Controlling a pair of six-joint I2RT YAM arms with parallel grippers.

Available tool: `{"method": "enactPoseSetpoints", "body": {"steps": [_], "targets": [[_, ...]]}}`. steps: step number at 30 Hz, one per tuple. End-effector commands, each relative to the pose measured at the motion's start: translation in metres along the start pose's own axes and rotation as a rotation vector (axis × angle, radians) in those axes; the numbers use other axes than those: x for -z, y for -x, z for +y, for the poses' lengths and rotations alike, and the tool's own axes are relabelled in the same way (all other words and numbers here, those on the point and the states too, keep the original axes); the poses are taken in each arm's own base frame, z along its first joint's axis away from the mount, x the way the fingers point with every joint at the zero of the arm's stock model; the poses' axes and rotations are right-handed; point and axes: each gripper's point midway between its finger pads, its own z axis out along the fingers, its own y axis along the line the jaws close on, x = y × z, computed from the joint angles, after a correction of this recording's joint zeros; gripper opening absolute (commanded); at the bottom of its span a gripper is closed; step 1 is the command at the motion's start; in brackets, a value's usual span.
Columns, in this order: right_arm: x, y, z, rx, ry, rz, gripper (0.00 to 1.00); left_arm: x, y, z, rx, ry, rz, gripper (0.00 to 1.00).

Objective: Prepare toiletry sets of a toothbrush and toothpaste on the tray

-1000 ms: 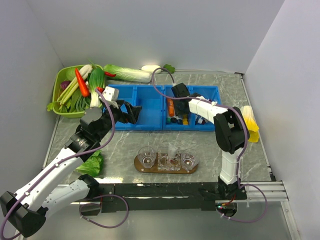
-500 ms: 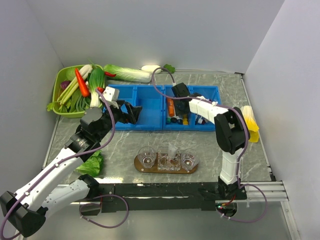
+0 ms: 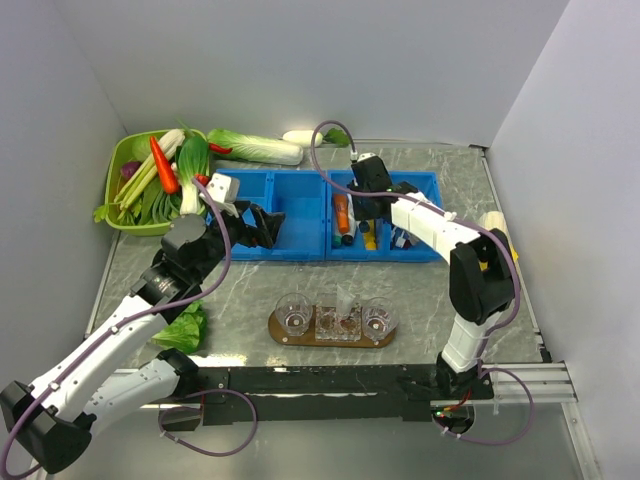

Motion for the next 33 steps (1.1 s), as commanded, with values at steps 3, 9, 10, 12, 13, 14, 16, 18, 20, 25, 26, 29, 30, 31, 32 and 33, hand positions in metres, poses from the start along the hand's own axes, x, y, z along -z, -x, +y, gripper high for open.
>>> {"method": "enactPoseSetpoints", "body": {"steps": [3, 9, 10, 12, 13, 14, 16, 18, 20, 25, 26, 29, 30, 31, 32, 33], "targets": [[0.007, 0.014, -0.003, 0.004, 0.007, -0.058, 0.00, -0.005, 0.005, -0.007, 0.009, -0.025, -0.012, 0.97], [-0.015, -0.011, -0.001, 0.027, -0.001, 0.025, 0.00, -0.004, 0.005, -0.006, 0.008, -0.021, -0.014, 0.97], [-0.019, -0.016, -0.001, 0.030, -0.004, 0.040, 0.00, -0.005, 0.004, -0.005, 0.008, -0.019, -0.012, 0.97], [-0.023, -0.022, -0.002, 0.034, -0.008, 0.057, 0.00, -0.005, 0.003, -0.006, 0.008, -0.021, -0.010, 0.97], [-0.025, -0.023, -0.002, 0.035, -0.011, 0.062, 0.00, -0.005, 0.004, -0.006, 0.008, -0.021, -0.010, 0.97], [-0.027, -0.027, -0.002, 0.038, -0.013, 0.074, 0.00, -0.005, 0.003, -0.006, 0.009, -0.024, -0.008, 0.97], [-0.030, -0.032, -0.003, 0.040, -0.014, 0.083, 0.03, -0.006, 0.002, -0.007, 0.009, -0.026, -0.004, 0.97], [-0.031, -0.035, -0.004, 0.045, -0.017, 0.090, 0.08, -0.006, 0.001, -0.007, 0.009, -0.026, -0.003, 0.97], [-0.033, -0.037, -0.003, 0.049, -0.016, 0.098, 0.11, -0.007, 0.001, -0.007, 0.009, -0.025, -0.001, 0.97], [-0.035, -0.041, -0.002, 0.047, -0.004, 0.106, 0.22, -0.007, 0.001, -0.007, 0.009, -0.027, -0.002, 0.97], [-0.035, -0.041, 0.000, 0.043, 0.000, 0.106, 0.23, -0.006, 0.002, -0.007, 0.009, -0.025, -0.005, 0.97], [-0.038, -0.043, 0.000, 0.041, 0.003, 0.116, 0.27, -0.006, 0.002, -0.008, 0.007, -0.029, -0.003, 0.97], [-0.038, -0.044, 0.001, 0.040, 0.005, 0.119, 0.28, -0.006, 0.001, -0.007, 0.007, -0.028, -0.001, 0.97], [-0.039, -0.045, 0.001, 0.039, 0.005, 0.122, 0.29, -0.006, 0.002, -0.008, 0.007, -0.029, -0.003, 0.97], [-0.040, -0.046, 0.002, 0.036, 0.007, 0.124, 0.29, -0.006, 0.002, -0.008, 0.007, -0.029, -0.003, 0.97], [-0.040, -0.045, 0.002, 0.036, 0.009, 0.125, 0.30, -0.006, 0.001, -0.008, 0.007, -0.030, -0.002, 0.97]]}}
